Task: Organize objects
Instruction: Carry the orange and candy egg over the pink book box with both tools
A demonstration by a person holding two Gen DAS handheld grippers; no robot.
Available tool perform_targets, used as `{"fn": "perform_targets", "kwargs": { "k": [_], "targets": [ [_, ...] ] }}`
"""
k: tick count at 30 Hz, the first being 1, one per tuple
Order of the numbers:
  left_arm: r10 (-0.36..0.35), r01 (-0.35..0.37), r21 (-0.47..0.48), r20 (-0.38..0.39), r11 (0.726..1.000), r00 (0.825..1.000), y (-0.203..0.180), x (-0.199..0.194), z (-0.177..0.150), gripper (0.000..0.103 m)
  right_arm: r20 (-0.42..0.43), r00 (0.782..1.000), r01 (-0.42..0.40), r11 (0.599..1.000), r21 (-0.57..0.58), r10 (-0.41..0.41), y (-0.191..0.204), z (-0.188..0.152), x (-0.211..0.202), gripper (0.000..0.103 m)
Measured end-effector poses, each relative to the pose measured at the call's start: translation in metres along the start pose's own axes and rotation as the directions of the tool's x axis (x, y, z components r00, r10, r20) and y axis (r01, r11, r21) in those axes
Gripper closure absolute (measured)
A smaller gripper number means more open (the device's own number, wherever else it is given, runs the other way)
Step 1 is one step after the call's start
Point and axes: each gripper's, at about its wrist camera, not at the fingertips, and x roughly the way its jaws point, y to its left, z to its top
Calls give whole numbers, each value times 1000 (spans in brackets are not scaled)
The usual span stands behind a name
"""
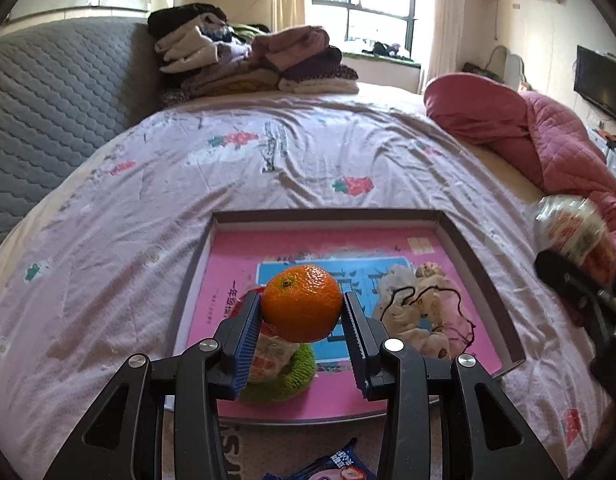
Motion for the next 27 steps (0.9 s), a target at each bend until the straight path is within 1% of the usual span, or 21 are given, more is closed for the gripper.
{"fn": "perform_targets", "kwargs": {
  "k": [2, 3, 8, 18, 27],
  "targets": [
    [25, -25, 22, -5, 999, 1000, -4, 4, -3, 62, -36, 999, -16, 1000, 13, 17, -3, -5, 9, 52],
    [33, -32, 33, -8, 999, 999, -6, 6, -4, 62, -44, 999, -10, 1000, 11, 11, -4, -7, 11, 52],
    [19, -17, 63, -42, 998, 999, -15, 15, -10, 62, -77, 997, -8, 1000, -17, 6, 0, -15, 20, 52],
    [-1, 5, 80, -43, 997, 999, -24, 20, -13, 62, -132, 991, 22, 999, -46, -28, 2, -28, 36, 52],
    [-15, 23, 120, -67, 992, 998, -40, 28, -22, 62, -150, 988, 33, 998, -58, -41, 0, -30, 39, 52]
  ]
}}
